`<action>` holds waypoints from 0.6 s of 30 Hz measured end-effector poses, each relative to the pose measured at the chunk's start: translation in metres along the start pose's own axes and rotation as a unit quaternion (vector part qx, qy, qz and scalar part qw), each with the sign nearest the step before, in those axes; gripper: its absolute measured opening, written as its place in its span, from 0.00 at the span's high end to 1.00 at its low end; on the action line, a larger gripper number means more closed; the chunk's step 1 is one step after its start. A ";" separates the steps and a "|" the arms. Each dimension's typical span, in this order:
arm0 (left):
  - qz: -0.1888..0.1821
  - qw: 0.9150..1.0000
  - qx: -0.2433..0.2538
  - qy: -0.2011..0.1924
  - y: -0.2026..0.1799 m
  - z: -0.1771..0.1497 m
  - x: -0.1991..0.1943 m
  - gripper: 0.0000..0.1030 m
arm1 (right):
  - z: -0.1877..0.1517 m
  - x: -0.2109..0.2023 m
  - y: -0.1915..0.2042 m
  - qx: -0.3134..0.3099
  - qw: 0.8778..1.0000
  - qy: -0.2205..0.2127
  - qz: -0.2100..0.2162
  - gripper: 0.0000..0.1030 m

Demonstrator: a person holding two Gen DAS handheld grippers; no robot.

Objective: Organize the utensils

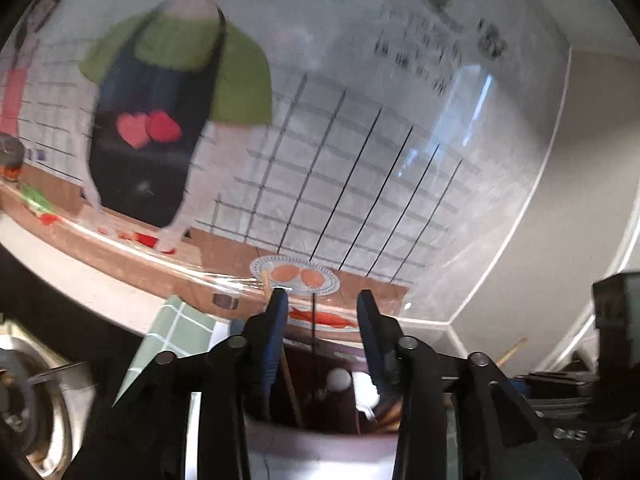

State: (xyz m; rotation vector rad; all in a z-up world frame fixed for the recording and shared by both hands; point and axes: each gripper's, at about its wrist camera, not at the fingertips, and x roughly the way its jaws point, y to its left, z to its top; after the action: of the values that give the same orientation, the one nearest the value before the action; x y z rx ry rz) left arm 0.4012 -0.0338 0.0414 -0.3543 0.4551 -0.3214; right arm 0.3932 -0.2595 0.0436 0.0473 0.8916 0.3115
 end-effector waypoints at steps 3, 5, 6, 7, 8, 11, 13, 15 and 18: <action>0.009 1.000 0.011 0.006 -0.003 0.002 -0.043 0.44 | -0.016 -0.030 0.008 0.011 0.999 -0.039 -0.006 0.73; 0.034 0.999 0.039 0.012 -0.009 -0.004 -0.072 0.36 | -0.029 -0.049 0.017 0.015 0.998 -0.067 -0.014 0.70; 0.047 0.997 0.057 0.013 -0.012 -0.011 -0.088 0.35 | -0.039 -0.060 0.024 0.014 0.996 -0.082 -0.021 0.69; 0.063 0.995 0.077 0.015 -0.014 -0.019 -0.105 0.34 | -0.048 -0.069 0.030 0.012 0.995 -0.096 -0.026 0.67; 0.074 0.993 0.090 0.017 -0.016 -0.027 -0.119 0.33 | -0.059 -0.079 0.039 0.007 0.993 -0.113 -0.032 0.65; 0.102 0.986 0.127 0.029 -0.018 -0.052 -0.154 0.32 | -0.095 -0.104 0.063 -0.004 0.987 -0.152 -0.051 0.61; 0.122 0.981 0.146 0.034 -0.017 -0.073 -0.179 0.32 | -0.117 -0.114 0.076 -0.004 0.985 -0.162 -0.052 0.61; 0.136 0.978 0.151 0.036 -0.016 -0.090 -0.198 0.32 | -0.139 -0.122 0.088 0.007 0.985 -0.166 -0.052 0.61; 0.141 0.977 0.152 0.049 -0.013 -0.113 -0.221 0.32 | -0.169 -0.126 0.104 0.018 0.985 -0.162 -0.053 0.60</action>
State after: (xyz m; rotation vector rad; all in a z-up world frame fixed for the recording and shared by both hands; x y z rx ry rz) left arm 0.1569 0.0087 0.0332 0.0269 0.5362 -0.1280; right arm 0.1631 -0.2112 0.0503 0.0817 0.5738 0.1804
